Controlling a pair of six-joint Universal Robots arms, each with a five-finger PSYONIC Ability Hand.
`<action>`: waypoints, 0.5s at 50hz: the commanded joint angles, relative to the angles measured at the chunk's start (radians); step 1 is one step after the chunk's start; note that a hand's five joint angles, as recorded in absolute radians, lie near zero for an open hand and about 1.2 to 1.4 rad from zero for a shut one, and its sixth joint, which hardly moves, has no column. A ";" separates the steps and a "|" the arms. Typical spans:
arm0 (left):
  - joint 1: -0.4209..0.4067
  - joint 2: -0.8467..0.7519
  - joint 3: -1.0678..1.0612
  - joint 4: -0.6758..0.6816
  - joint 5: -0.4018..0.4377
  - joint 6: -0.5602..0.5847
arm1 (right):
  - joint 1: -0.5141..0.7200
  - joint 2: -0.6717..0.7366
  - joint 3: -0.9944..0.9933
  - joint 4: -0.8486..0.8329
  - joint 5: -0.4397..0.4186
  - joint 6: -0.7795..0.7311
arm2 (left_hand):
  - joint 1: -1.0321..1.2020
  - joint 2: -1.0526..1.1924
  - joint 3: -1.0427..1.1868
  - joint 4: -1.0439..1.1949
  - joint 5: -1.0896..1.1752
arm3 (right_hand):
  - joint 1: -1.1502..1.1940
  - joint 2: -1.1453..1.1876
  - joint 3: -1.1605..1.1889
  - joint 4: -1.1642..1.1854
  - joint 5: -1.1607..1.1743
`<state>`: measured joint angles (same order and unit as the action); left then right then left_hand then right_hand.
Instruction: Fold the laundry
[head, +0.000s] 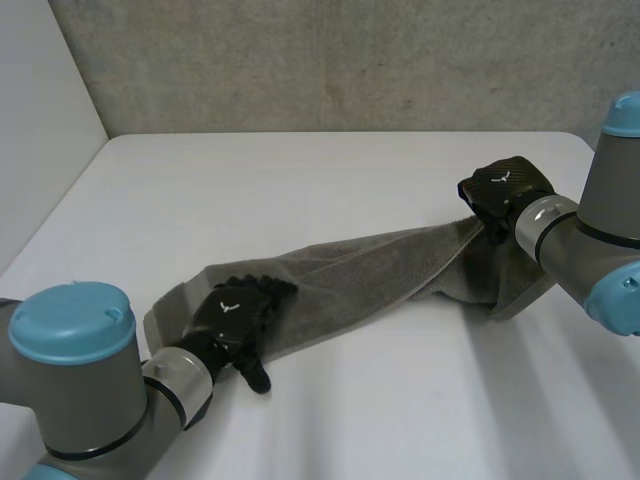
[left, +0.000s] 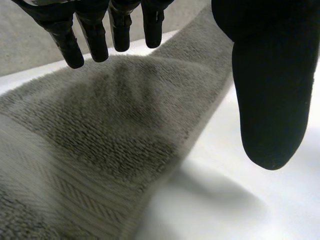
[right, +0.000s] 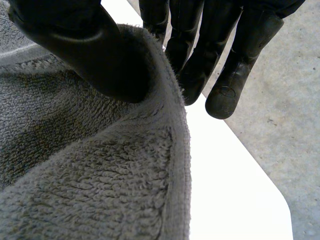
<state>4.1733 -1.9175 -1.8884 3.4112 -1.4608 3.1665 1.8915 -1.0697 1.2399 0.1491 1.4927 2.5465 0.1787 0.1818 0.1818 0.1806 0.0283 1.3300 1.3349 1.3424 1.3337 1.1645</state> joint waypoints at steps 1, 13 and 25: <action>0.013 0.038 -0.030 -0.026 -0.010 0.007 | 0.000 0.001 0.000 0.000 -0.002 0.000 | 0.061 0.058 0.058 0.059 0.037 | 0.066 0.061 0.054 0.063 0.057; 0.134 0.158 -0.168 -0.055 -0.015 0.189 | 0.000 0.008 0.003 -0.002 -0.005 -0.002 | 0.058 0.055 0.055 0.056 0.034 | 0.066 0.061 0.054 0.063 0.057; 0.235 0.166 -0.253 -0.040 -0.007 0.336 | 0.003 0.010 0.010 -0.003 -0.005 -0.002 | 0.058 0.055 0.055 0.056 0.034 | 0.066 0.061 0.054 0.063 0.057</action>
<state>4.3766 -1.7473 -2.1250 3.3597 -1.4713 3.4752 1.8920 -1.0598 1.2468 0.1462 1.4879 2.5448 0.2036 0.2053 0.2037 0.2038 0.0314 1.3300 1.3349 1.3425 1.3337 1.1645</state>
